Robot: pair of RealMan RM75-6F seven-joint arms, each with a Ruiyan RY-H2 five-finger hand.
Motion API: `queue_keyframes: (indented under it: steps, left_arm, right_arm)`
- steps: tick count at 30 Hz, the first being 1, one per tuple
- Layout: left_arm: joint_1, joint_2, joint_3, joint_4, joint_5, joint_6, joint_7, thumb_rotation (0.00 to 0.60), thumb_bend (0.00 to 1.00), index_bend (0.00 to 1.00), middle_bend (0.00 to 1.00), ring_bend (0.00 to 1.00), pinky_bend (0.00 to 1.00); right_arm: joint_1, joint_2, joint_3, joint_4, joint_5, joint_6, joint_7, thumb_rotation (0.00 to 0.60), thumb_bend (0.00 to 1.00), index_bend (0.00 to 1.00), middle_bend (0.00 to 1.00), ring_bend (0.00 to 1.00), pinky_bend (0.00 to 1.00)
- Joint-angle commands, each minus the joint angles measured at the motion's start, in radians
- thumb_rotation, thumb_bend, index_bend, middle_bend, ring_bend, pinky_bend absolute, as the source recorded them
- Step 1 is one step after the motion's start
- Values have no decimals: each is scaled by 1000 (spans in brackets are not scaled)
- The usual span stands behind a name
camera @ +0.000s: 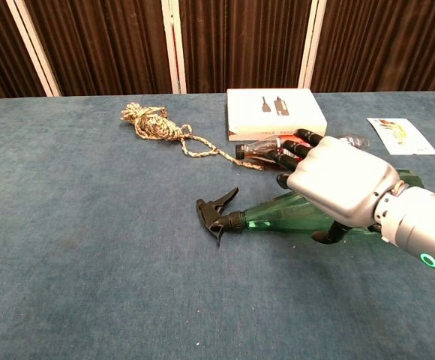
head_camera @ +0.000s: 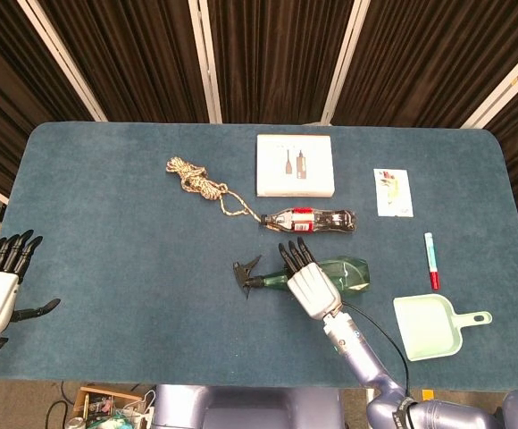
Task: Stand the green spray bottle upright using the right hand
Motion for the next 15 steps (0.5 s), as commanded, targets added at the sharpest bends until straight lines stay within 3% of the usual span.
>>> queue_keyframes:
  steps: [1, 6, 9, 11, 15]
  left_arm:
    - [-3, -2, -2, 2, -4, -5, 1, 600, 37, 0, 0, 0, 50]
    - [-6, -1, -3, 4, -10, -11, -5, 600, 37, 0, 0, 0, 50]
    - [-9, 1, -5, 6, -14, -16, -12, 600, 37, 0, 0, 0, 50]
    - [-10, 2, -5, 8, -13, -17, -18, 600, 37, 0, 0, 0, 50]
    - [-11, 2, -4, 10, -10, -16, -26, 600, 41, 0, 0, 0, 50]
  right_arm:
    - [19, -18, -8, 38, 30, 1, -17, 600, 259, 266, 0, 0, 0]
    - [48, -44, -17, 99, 42, 8, 1, 600, 295, 336, 0, 0, 0]
    - [61, -66, -28, 145, 31, 24, 20, 600, 383, 510, 0, 0, 0]
    - [67, -76, -39, 168, 3, 49, 40, 600, 478, 682, 0, 0, 0]
    - [70, -85, -53, 184, -60, 115, 114, 600, 620, 857, 36, 0, 0]
